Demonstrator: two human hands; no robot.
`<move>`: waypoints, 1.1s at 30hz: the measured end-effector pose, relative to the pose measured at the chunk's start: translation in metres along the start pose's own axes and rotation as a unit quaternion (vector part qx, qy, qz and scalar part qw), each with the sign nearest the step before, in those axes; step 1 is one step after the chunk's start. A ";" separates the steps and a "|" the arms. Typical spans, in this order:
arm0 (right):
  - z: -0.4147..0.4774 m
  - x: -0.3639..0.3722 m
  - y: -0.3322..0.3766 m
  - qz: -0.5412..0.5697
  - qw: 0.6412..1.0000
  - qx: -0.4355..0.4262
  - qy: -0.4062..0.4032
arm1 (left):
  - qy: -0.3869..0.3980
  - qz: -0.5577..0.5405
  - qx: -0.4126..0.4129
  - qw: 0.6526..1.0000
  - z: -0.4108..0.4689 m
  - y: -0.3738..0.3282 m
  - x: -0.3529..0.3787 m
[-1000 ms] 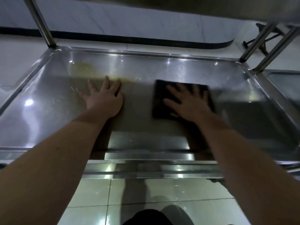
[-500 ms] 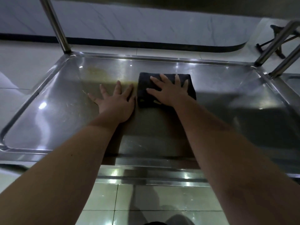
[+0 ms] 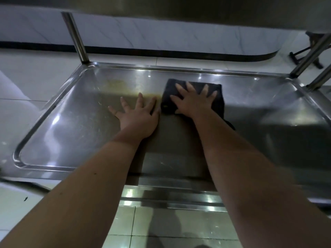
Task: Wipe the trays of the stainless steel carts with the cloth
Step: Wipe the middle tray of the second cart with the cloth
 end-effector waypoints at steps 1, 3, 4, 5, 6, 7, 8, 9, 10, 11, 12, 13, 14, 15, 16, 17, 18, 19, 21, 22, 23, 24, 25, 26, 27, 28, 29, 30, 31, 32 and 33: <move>0.000 0.003 0.019 -0.008 0.999 -0.037 0.003 | -0.001 0.004 -0.001 1.000 0.000 0.001 -0.001; -0.004 0.004 0.017 -0.017 0.998 -0.061 0.004 | 0.002 0.004 -0.001 1.000 -0.001 0.003 -0.001; -0.008 0.000 0.000 -0.019 0.999 -0.050 -0.004 | 0.005 -0.001 0.001 1.000 -0.001 0.004 -0.001; -0.013 -0.005 -0.025 -0.019 0.999 -0.027 -0.012 | 0.006 -0.006 0.002 1.000 -0.001 0.005 -0.001; -0.021 -0.010 -0.055 -0.018 1.000 0.009 -0.015 | 0.007 -0.009 0.004 1.000 -0.001 0.006 -0.001; -0.032 -0.015 -0.088 -0.015 0.998 0.056 -0.012 | 0.006 -0.011 0.006 1.000 -0.001 0.006 -0.001; -0.046 -0.019 -0.118 -0.013 0.994 0.107 -0.004 | 0.005 -0.012 0.009 1.000 -0.001 0.006 0.000; -0.063 -0.023 -0.143 -0.010 0.988 0.153 0.007 | 0.005 -0.012 0.010 1.000 0.000 0.005 0.001; -0.078 -0.025 -0.157 -0.004 0.982 0.189 0.017 | 0.005 -0.011 0.011 1.000 0.000 0.005 0.002; -0.091 -0.025 -0.160 0.001 0.978 0.209 0.022 | 0.003 -0.010 0.012 1.000 0.001 0.004 0.003; -0.100 -0.023 -0.151 0.004 0.977 0.213 0.020 | 0.001 -0.009 0.011 1.000 0.001 0.004 0.004; -0.108 -0.018 -0.132 0.003 0.980 0.197 0.015 | -0.001 -0.008 0.009 1.000 0.001 0.003 0.005; -0.114 -0.012 -0.104 0.000 0.987 0.163 0.010 | 0.000 -0.007 0.006 1.000 0.000 0.003 0.005; -0.121 -0.004 -0.071 -0.008 0.993 0.116 0.007 | 0.002 -0.006 0.004 1.000 -0.001 0.003 0.005; -0.131 0.006 -0.034 -0.017 0.998 0.064 0.008 | 0.003 -0.005 0.002 1.000 -0.002 0.004 0.004; -0.143 0.015 0.001 -0.026 0.999 0.013 0.017 | 0.005 -0.004 -0.001 1.000 -0.004 0.005 0.003; -0.154 0.022 0.028 -0.030 0.999 -0.026 0.033 | 0.007 -0.003 -0.003 1.000 -0.006 0.007 0.002; -0.162 0.024 0.042 -0.031 0.997 -0.046 0.048 | 0.007 -0.003 -0.002 1.000 -0.007 0.008 0.001; -0.169 0.019 0.026 -0.037 0.997 -0.049 0.047 | 0.008 -0.006 0.003 1.000 -0.010 0.007 0.000; -0.172 0.014 0.003 -0.047 0.998 -0.030 0.037 | 0.010 -0.009 0.004 1.000 -0.011 0.007 -0.001; -0.177 0.009 -0.028 -0.056 0.998 0.003 0.031 | 0.011 -0.012 0.004 1.000 -0.011 0.006 -0.002; -0.183 0.002 -0.062 -0.059 0.997 0.048 0.029 | 0.012 -0.015 0.002 1.000 -0.011 0.005 -0.003; -0.193 -0.004 -0.097 -0.054 0.993 0.101 0.031 | 0.011 -0.015 0.001 1.000 -0.012 0.004 -0.002; -0.205 -0.009 -0.128 -0.048 0.986 0.154 0.035 | 0.011 -0.014 0.000 1.000 -0.013 0.002 -0.002; -0.218 -0.013 -0.151 -0.044 0.978 0.200 0.040 | 0.010 -0.013 -0.001 1.000 -0.014 0.000 -0.001; -0.229 -0.016 -0.164 -0.037 0.970 0.236 0.044 | 0.010 -0.012 -0.001 1.000 -0.015 -0.002 -0.001; -0.236 -0.017 -0.165 -0.023 0.964 0.263 0.039 | 0.009 -0.014 -0.001 1.000 -0.016 -0.003 0.000; -0.238 -0.015 -0.155 -0.006 0.959 0.281 0.027 | 0.009 -0.015 -0.003 1.000 -0.017 -0.004 0.000; -0.236 -0.011 -0.136 0.002 0.959 0.283 0.017 | 0.011 -0.016 -0.005 1.000 -0.019 -0.004 0.000; -0.231 -0.005 -0.111 -0.008 0.966 0.259 0.013 | 0.013 -0.016 -0.006 1.000 -0.020 -0.003 0.000; -0.225 0.002 -0.079 -0.027 0.977 0.211 0.012 | 0.012 -0.015 -0.006 1.000 -0.021 -0.003 0.000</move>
Point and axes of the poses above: each hand's wrist, its own z-axis towards the middle knuckle, its own x-axis out of the palm, y = z × x, the point moved 1 cm from there along z, towards the middle knuckle, and after that the axes turned 11 degrees about -x, right-handed, at the moved point
